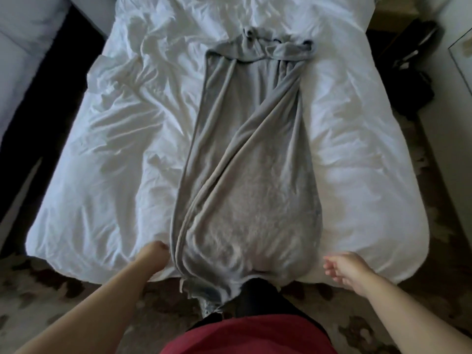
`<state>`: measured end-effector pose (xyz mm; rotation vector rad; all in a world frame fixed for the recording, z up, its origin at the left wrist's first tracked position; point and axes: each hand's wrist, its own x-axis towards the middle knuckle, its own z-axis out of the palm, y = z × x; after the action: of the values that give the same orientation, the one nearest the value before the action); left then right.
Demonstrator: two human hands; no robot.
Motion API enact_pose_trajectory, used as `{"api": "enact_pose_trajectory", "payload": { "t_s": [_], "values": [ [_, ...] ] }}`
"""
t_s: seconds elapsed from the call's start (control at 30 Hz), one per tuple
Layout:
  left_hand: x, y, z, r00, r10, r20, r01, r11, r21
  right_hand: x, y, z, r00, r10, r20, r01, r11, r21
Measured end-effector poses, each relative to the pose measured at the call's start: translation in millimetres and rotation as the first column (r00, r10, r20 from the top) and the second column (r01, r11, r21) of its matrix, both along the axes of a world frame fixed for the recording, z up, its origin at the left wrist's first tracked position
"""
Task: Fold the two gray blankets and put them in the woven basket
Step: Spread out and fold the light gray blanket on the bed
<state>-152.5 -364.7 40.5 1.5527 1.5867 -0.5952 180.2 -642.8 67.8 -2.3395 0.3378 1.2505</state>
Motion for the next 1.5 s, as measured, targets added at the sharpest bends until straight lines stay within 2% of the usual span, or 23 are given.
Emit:
{"api": "enact_pose_trajectory", "payload": {
  "t_s": [0.23, 0.33, 0.43, 0.5, 0.57, 0.63, 0.7, 0.73, 0.77, 0.83, 0.87, 0.93, 0.97, 1.0, 1.07, 1.13, 1.2, 1.3, 1.33, 1.4, 1.43, 1.5],
  "values": [
    [88.8, 47.7, 11.4, 0.953, 0.132, 0.274, -0.155, 0.986, 0.062, 50.4, 141.7, 17.3, 0.968, 0.247, 0.048, -0.252, 0.957, 0.143],
    [120.2, 68.2, 2.2, 0.947, 0.147, 0.286, -0.185, 0.977, 0.108, 67.7, 221.0, 15.6, 0.918, 0.387, 0.09, -0.397, 0.9, 0.18],
    [148.7, 85.3, -17.9, 0.943, 0.197, 0.269, -0.245, 0.957, 0.157, 76.3, 305.8, -1.2, 0.813, 0.566, 0.139, -0.582, 0.784, 0.213],
    [161.9, 94.3, -36.1, 0.941, 0.224, 0.253, -0.272, 0.947, 0.173, 75.7, 356.2, -20.3, 0.666, 0.705, 0.243, -0.746, 0.638, 0.191],
    [170.2, 100.0, -53.0, 0.956, 0.191, 0.225, -0.231, 0.958, 0.168, 72.4, 395.8, -41.4, 0.444, 0.819, 0.365, -0.892, 0.444, 0.089],
    [175.8, 102.8, -64.5, 0.966, 0.164, 0.202, -0.194, 0.971, 0.138, 69.4, 422.3, -59.8, 0.229, 0.903, 0.365, -0.972, 0.231, 0.038],
    [178.3, 103.4, -68.9, 0.961, 0.177, 0.212, -0.203, 0.973, 0.106, 67.4, 437.3, -70.8, -0.076, 0.963, 0.258, -0.996, -0.061, -0.064],
    [178.9, 103.5, -69.3, 0.96, 0.168, 0.225, -0.197, 0.974, 0.11, 67.7, 442.2, -73.2, -0.231, 0.96, 0.161, -0.969, -0.212, -0.123],
    [179.2, 103.5, -69.3, 0.959, 0.144, 0.244, -0.18, 0.974, 0.133, 68.8, 445.8, -74.5, -0.345, 0.937, 0.053, -0.929, -0.333, -0.158],
    [178.0, 105.1, -66.8, 0.953, 0.118, 0.277, -0.178, 0.963, 0.201, 72.5, 452.1, -73.0, -0.475, 0.872, -0.12, -0.851, -0.49, -0.188],
    [176.2, 106.2, -65.3, 0.946, 0.139, 0.293, -0.208, 0.954, 0.216, 75.2, 455.6, -71.0, -0.501, 0.85, -0.162, -0.828, -0.525, -0.196],
    [171.1, 109.4, -64.4, 0.915, 0.224, 0.337, -0.302, 0.932, 0.201, 79.2, 464.4, -64.8, -0.483, 0.866, -0.131, -0.837, -0.5, -0.223],
    [168.7, 111.9, -63.8, 0.899, 0.269, 0.346, -0.35, 0.916, 0.197, 79.8, 469.8, -61.8, -0.431, 0.901, -0.036, -0.872, -0.427, -0.239],
    [166.5, 116.0, -64.0, 0.879, 0.323, 0.35, -0.412, 0.884, 0.22, 78.4, 475.9, -60.1, -0.358, 0.927, 0.113, -0.913, -0.322, -0.25],
    [163.1, 126.0, -67.8, 0.821, 0.454, 0.348, -0.559, 0.766, 0.319, 67.7, 489.0, -58.5, -0.22, 0.865, 0.45, -0.969, -0.141, -0.203],
    [162.2, 134.2, -71.8, 0.774, 0.563, 0.289, -0.633, 0.675, 0.38, 47.7, 501.2, -63.0, -0.13, 0.77, 0.624, -0.991, -0.089, -0.096],
    [162.9, 137.7, -79.2, 0.755, 0.624, 0.2, -0.65, 0.674, 0.351, 28.7, 512.7, -74.0, -0.049, 0.765, 0.643, -0.995, -0.093, 0.035],
    [164.9, 140.1, -88.3, 0.771, 0.634, 0.058, -0.625, 0.736, 0.26, 15.4, 516.5, -89.4, -0.061, 0.872, 0.485, -0.966, -0.173, 0.19],
    [165.9, 143.1, -88.2, 0.781, 0.624, 0.025, -0.611, 0.754, 0.244, 17.9, 513.9, -92.3, -0.049, 0.883, 0.467, -0.961, -0.17, 0.219],
    [170.6, 151.6, -86.0, 0.824, 0.567, 0.004, -0.548, 0.795, 0.261, 35.5, 501.1, -90.4, 0.07, 0.842, 0.535, -0.971, -0.066, 0.231],
    [174.4, 157.3, -84.5, 0.85, 0.526, 0.021, -0.511, 0.815, 0.272, 51.3, 491.9, -88.5, 0.153, 0.797, 0.585, -0.976, 0.029, 0.216],
    [185.8, 170.8, -81.8, 0.881, 0.462, 0.103, -0.471, 0.836, 0.281, 95.0, 467.9, -87.7, 0.309, 0.691, 0.654, -0.946, 0.292, 0.139]
  ]
}}
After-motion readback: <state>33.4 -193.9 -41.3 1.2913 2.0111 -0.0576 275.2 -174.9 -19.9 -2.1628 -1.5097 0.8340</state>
